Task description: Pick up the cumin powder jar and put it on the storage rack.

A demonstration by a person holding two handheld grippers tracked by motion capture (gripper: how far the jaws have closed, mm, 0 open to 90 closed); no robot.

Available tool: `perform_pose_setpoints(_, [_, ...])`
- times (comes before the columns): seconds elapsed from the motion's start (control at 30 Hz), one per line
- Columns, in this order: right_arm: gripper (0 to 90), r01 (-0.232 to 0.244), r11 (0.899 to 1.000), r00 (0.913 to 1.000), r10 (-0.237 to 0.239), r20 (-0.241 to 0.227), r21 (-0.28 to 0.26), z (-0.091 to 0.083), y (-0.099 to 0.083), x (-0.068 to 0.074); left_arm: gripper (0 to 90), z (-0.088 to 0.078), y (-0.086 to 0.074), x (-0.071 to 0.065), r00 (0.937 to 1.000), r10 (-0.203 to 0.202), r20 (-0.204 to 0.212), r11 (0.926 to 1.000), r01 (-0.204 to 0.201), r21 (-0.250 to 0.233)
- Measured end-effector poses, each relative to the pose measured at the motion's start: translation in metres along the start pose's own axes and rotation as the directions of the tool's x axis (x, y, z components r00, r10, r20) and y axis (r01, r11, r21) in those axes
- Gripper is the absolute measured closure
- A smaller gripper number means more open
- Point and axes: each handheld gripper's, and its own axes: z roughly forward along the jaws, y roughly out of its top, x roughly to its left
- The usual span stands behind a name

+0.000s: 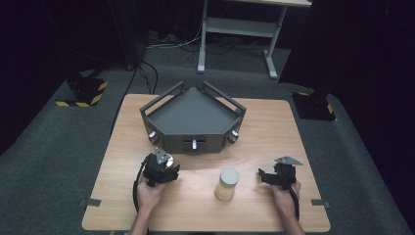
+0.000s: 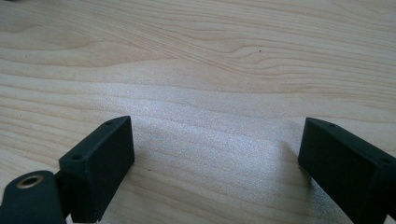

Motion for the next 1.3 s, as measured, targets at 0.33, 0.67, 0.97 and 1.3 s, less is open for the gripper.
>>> perform_pose_setpoints(0.33, [9.7,0.0,1.0,1.0,0.0,0.0,0.0,0.0,0.0,0.0,31.4,-0.017,0.023,0.004,0.997,0.071,0.029,0.9966,-0.073,0.04])
perform_pose_setpoints(0.67, [9.7,-0.003,1.0,1.0,0.003,0.002,0.0,0.0,0.0,0.0,31.4,-0.028,0.042,0.008,0.9953,0.074,0.062,0.9968,-0.076,0.027])
perform_pose_setpoints(0.97, [9.7,-0.004,1.0,1.0,0.004,0.002,0.0,0.0,0.0,0.001,31.4,-0.035,0.061,0.008,0.9908,0.103,0.088,0.9942,-0.105,0.021])
perform_pose_setpoints(1.3, [9.7,-0.003,1.0,1.0,0.003,0.003,-0.001,0.001,0.001,0.001,31.4,-0.042,0.088,0.012,0.9868,0.108,0.121,0.9941,-0.108,-0.001])
